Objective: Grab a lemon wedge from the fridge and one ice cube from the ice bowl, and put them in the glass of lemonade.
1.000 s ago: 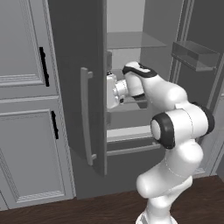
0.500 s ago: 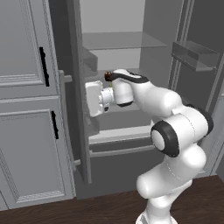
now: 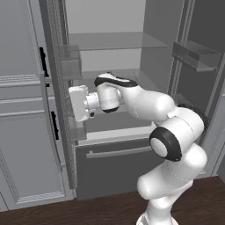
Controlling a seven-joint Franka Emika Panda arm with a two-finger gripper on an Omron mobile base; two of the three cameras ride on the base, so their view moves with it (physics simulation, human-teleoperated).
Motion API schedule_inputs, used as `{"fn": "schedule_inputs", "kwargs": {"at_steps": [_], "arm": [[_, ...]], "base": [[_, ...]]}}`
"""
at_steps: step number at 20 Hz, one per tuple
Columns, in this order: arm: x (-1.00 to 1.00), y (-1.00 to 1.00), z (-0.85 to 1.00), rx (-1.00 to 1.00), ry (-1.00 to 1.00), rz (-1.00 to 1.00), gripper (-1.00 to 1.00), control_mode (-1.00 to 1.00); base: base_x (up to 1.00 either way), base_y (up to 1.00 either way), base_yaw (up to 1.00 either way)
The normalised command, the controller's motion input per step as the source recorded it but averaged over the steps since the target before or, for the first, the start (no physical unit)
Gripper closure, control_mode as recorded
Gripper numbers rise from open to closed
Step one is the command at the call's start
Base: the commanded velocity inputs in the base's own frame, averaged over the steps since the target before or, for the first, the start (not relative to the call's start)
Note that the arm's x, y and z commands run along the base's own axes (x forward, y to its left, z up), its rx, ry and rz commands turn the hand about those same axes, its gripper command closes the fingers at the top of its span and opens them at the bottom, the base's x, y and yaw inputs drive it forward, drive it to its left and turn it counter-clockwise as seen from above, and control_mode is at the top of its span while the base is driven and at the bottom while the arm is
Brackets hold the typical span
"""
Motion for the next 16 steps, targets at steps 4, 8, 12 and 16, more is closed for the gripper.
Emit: {"fn": "schedule_inputs", "kwargs": {"at_steps": [4, 8, 12, 16], "arm": [[0.0, 0.49, 0.0, -0.03, 0.0, -0.04, -1.0, -1.0], [-0.09, 0.06, 0.01, 0.0, 0.0, -0.07, -1.0, -1.0], [-0.82, -0.35, 0.09, 0.0, -0.11, -0.1, -1.0, -1.0], [-0.59, -0.39, 0.28, -0.08, 0.0, -0.15, -1.0, -1.0]], "base": [[0.0, 0.0, 0.0], [0.0, 0.0, 0.0], [0.0, 0.0, 0.0], [0.0, 0.0, 0.0]]}}
